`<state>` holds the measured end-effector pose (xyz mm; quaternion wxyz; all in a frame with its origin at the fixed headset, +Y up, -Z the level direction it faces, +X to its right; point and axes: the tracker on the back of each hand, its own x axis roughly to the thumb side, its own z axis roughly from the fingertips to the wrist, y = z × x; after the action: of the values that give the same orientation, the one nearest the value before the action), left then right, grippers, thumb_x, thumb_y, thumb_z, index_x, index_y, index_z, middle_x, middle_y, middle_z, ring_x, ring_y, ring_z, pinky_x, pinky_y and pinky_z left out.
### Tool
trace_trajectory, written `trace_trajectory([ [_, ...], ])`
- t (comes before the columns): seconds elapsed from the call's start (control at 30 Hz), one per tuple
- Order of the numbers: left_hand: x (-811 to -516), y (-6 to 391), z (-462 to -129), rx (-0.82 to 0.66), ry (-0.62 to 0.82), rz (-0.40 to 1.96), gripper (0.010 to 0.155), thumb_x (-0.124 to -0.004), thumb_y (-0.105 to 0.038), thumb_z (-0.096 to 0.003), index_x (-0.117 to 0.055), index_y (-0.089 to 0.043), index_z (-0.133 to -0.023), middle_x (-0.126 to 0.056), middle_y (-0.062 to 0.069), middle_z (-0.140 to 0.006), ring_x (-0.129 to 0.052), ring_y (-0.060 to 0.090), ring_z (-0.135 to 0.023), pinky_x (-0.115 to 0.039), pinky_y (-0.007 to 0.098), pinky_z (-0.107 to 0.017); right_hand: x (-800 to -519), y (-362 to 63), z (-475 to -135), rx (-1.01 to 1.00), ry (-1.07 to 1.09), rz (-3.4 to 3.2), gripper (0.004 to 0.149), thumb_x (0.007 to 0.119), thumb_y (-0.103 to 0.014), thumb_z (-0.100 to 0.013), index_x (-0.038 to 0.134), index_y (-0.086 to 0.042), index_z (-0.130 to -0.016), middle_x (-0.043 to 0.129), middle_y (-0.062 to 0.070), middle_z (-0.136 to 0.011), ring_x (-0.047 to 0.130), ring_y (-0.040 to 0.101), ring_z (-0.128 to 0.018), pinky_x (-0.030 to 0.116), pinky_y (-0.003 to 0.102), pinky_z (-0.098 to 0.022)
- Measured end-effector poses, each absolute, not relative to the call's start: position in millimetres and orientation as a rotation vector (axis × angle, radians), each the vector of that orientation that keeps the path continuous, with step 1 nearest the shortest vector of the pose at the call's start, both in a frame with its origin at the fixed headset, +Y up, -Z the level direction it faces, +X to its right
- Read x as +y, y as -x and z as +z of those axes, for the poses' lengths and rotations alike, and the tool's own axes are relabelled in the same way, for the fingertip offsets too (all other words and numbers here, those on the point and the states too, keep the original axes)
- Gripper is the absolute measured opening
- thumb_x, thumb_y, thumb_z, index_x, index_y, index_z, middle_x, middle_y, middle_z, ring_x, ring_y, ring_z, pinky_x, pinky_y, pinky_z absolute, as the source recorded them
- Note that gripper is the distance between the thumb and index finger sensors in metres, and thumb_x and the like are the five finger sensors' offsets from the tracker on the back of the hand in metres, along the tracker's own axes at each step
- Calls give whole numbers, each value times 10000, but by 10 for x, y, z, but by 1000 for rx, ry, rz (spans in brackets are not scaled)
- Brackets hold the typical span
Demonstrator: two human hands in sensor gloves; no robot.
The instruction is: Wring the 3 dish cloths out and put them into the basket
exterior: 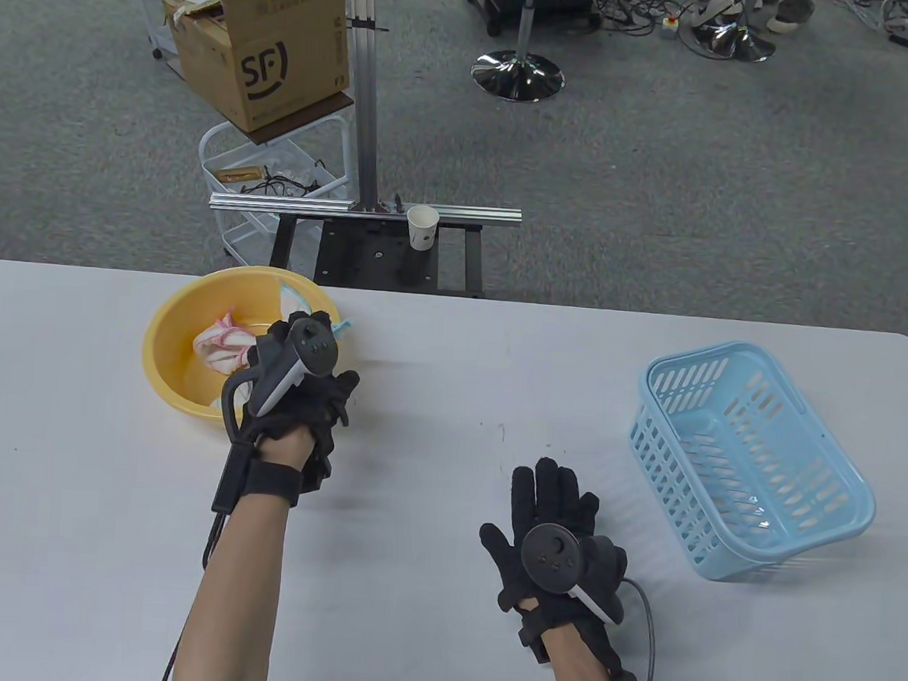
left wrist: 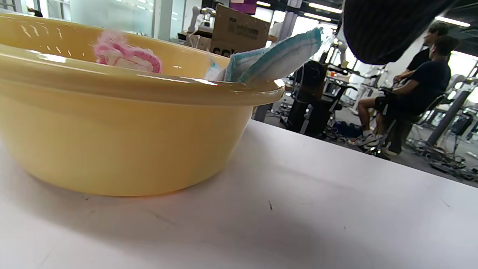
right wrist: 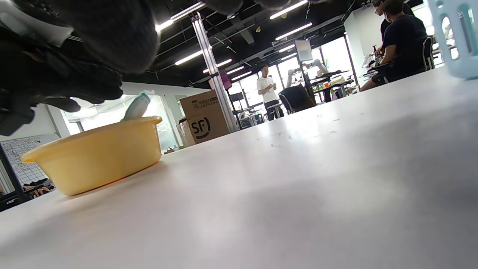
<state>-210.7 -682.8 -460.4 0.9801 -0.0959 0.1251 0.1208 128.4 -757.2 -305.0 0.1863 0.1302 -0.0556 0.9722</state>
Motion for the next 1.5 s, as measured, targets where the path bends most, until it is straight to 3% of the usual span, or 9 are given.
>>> trace_trajectory([
  [0.3, -7018, 2133, -4874, 290, 257, 252, 980, -772, -589, -453, -24, -414, -1063, -231, -132, -1186, -256, 208, -1166, -242, 568, -831, -7613, -1301, -3085, -113, -351, 2731, 830, 723, -568, -541, 269, -144, -1092, 202, 225, -1151, 225, 529, -1054, 274, 756, -687],
  [0.53, -6996, 2074, -4853, 258, 166, 191, 883, -810, -510, -454, -222, -398, -1104, -491, -100, -1089, -498, 243, -1056, -309, 566, -832, -7637, -1334, -3094, -89, -327, 2727, 825, 725, -562, -542, 278, -140, -1092, 214, 229, -1150, 239, 532, -1053, 280, 757, -686],
  [0.67, -6906, 2116, -4777, 234, 102, 198, 637, -758, -448, -481, -560, -354, -1079, -627, -74, -1003, -611, 247, -975, -365, 565, -825, -7631, -1332, -3091, -81, -327, 2722, 821, 725, -559, -543, 283, -138, -1092, 218, 230, -1151, 243, 534, -1052, 281, 757, -686],
  [0.77, -6751, 2191, -4694, 219, 64, 249, 546, -747, -448, -483, -697, -344, -1017, -660, -71, -1007, -642, 252, -979, -389, 568, -822, -7619, -1326, -3085, -87, -334, 2717, 819, 723, -559, -544, 285, -137, -1092, 223, 230, -1151, 250, 533, -1052, 285, 757, -687],
  [0.87, -6522, 2275, -4595, 212, 35, 329, 528, -747, -458, -482, -729, -346, -998, -644, -74, -1057, -613, 257, -1034, -408, 572, -819, -7624, -1320, -3086, -85, -338, 2710, 817, 724, -558, -544, 289, -136, -1092, 227, 232, -1150, 254, 535, -1051, 287, 757, -686],
  [1.2, -5775, 2415, -4156, 111, -61, 601, 532, -745, -468, -492, -727, -340, -1007, -578, -85, -1127, -525, 256, -1108, -399, 576, -823, -7626, -1266, -3072, -67, -366, 2698, 816, 723, -557, -545, 291, -134, -1092, 234, 233, -1150, 260, 536, -1051, 292, 759, -685],
  [1.5, -5295, 2278, -3694, -35, -159, 698, 533, -744, -470, -495, -731, -331, -1010, -579, -84, -1131, -526, 259, -1111, -403, 580, -822, -7587, -1139, -3029, -92, -445, 2680, 827, 721, -572, -542, 279, -139, -1092, 231, 230, -1151, 263, 534, -1053, 295, 761, -687],
])
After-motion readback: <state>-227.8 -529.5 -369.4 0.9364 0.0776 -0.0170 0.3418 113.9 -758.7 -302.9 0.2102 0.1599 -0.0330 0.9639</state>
